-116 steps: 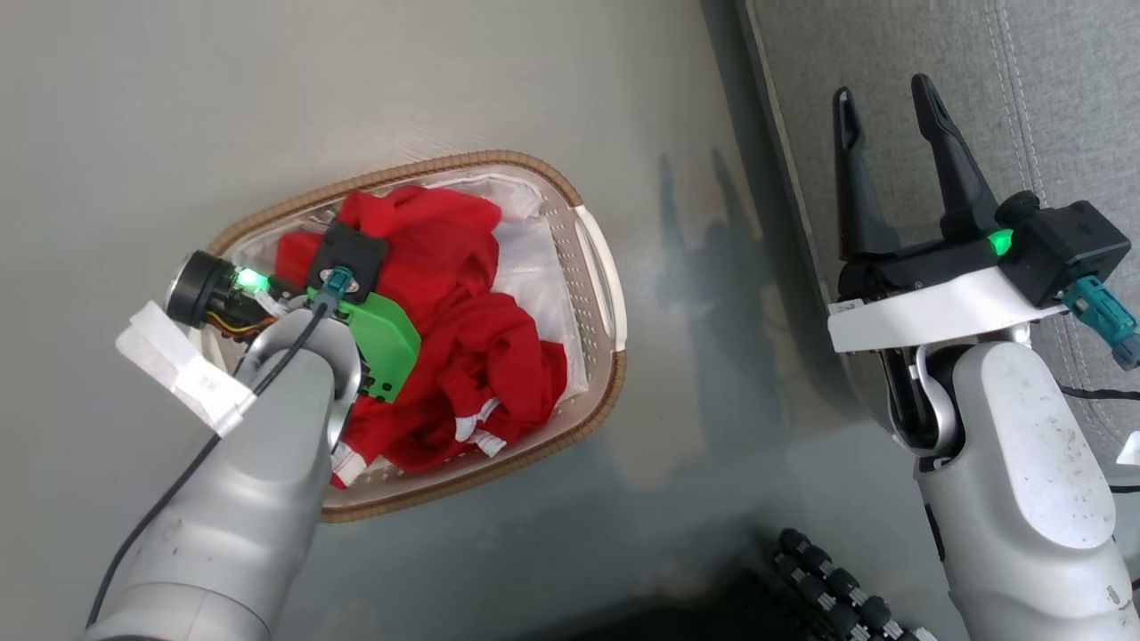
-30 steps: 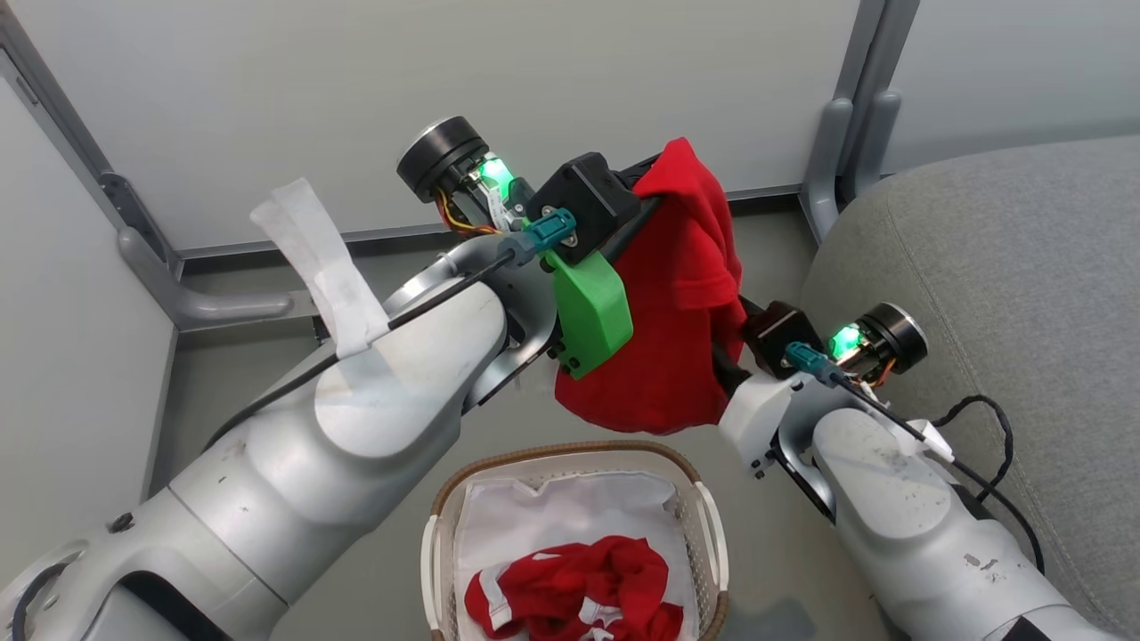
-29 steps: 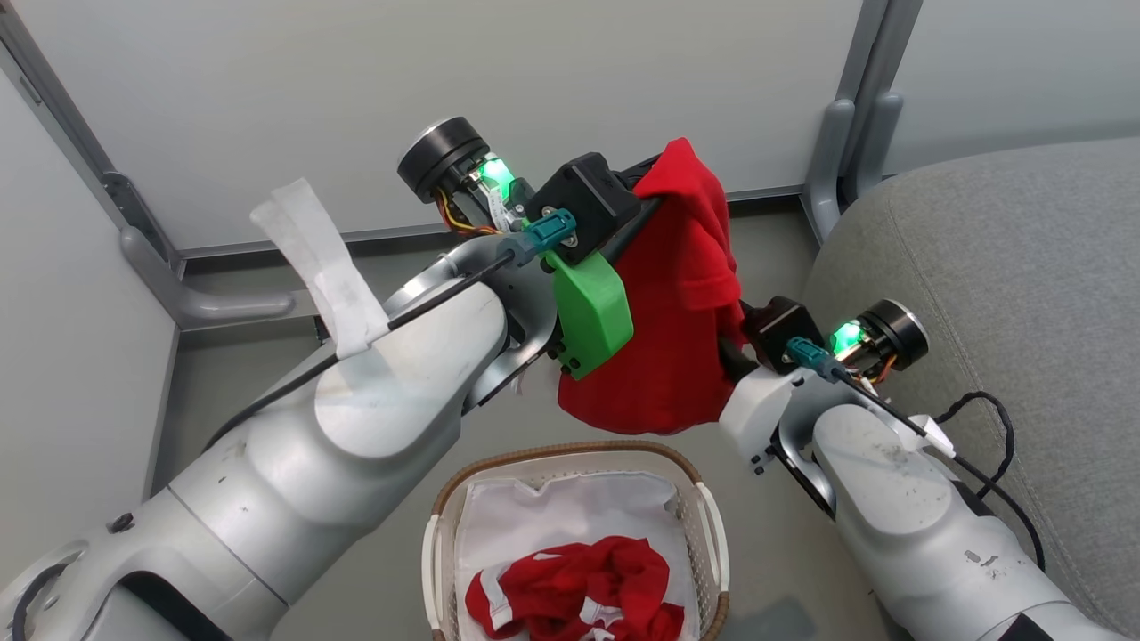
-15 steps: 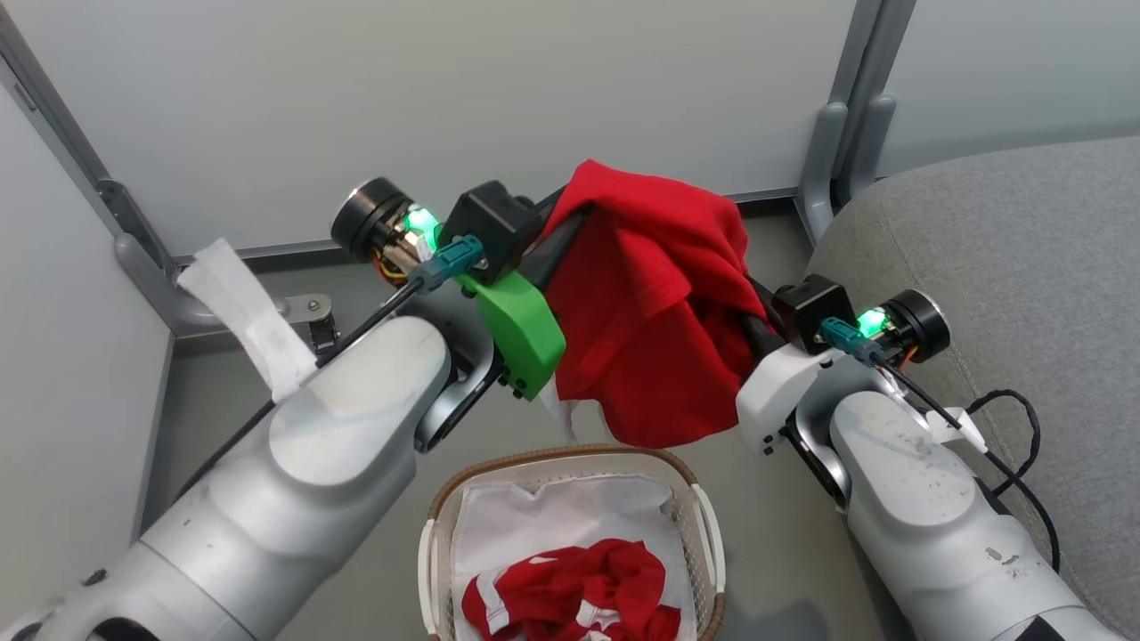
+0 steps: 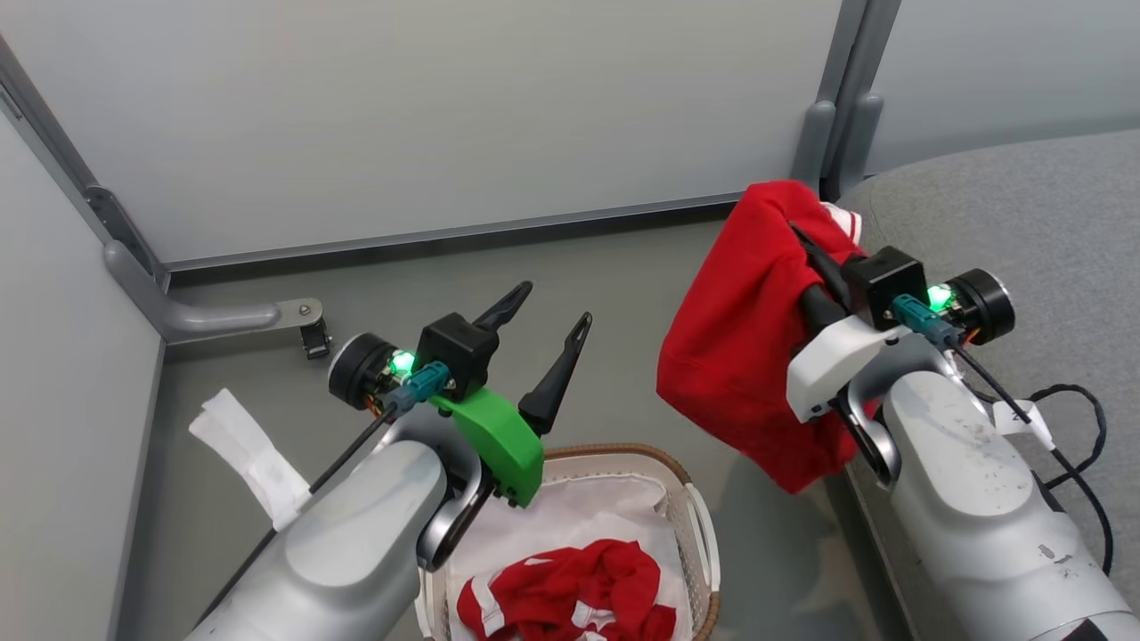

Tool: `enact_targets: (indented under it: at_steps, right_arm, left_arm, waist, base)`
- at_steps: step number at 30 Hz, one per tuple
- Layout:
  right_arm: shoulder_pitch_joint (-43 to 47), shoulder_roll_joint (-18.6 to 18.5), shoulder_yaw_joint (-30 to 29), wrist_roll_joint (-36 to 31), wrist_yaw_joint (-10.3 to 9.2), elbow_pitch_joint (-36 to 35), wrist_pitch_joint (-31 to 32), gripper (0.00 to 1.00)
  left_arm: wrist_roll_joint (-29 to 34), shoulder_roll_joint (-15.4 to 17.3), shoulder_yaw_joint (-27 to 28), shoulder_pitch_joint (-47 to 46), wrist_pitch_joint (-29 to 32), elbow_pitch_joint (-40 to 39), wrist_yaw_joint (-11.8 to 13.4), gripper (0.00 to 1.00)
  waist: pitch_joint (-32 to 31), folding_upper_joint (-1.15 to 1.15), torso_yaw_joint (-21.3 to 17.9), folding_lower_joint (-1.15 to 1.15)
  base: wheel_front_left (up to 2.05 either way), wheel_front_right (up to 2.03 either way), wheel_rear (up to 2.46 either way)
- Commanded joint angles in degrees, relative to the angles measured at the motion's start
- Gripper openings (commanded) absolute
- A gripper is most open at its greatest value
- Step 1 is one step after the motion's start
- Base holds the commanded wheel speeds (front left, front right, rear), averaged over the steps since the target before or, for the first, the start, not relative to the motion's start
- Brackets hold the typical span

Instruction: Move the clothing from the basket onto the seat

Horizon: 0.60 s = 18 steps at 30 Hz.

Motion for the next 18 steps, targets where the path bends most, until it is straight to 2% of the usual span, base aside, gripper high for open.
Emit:
enact_targets:
  at_steps: [1, 8, 18]
  right_arm:
    - [1.15, -0.43, -0.63, -0.45, -0.06, -0.62, -0.14, 0.00]
    - [2.67, -1.87, -2.67, -1.34, -0.06, -2.87, -0.14, 0.00]
    - [4.93, -2.86, -4.16, -1.23, -0.06, -7.37, -0.14, 0.00]
  left_arm:
    - [-0.02, -0.27, 0.28, 1.53, -0.52, 0.32, -0.06, 1.00]
    - [0.91, -1.58, 0.37, 5.25, -1.02, 0.80, -0.61, 1.00]
    - [3.62, -3.30, 4.27, 9.73, -0.85, -2.17, -0.55, 1.00]
  waist:
    - [0.07, 0.00, 0.00, 0.00]
    - [0.28, 0.00, -0.87, 0.00]
    - [1.67, 0.00, -4.91, 0.00]
  base:
    - [0.00, 0.00, 0.00]
    - [0.00, 0.00, 0.00]
    - [0.00, 0.00, 0.00]
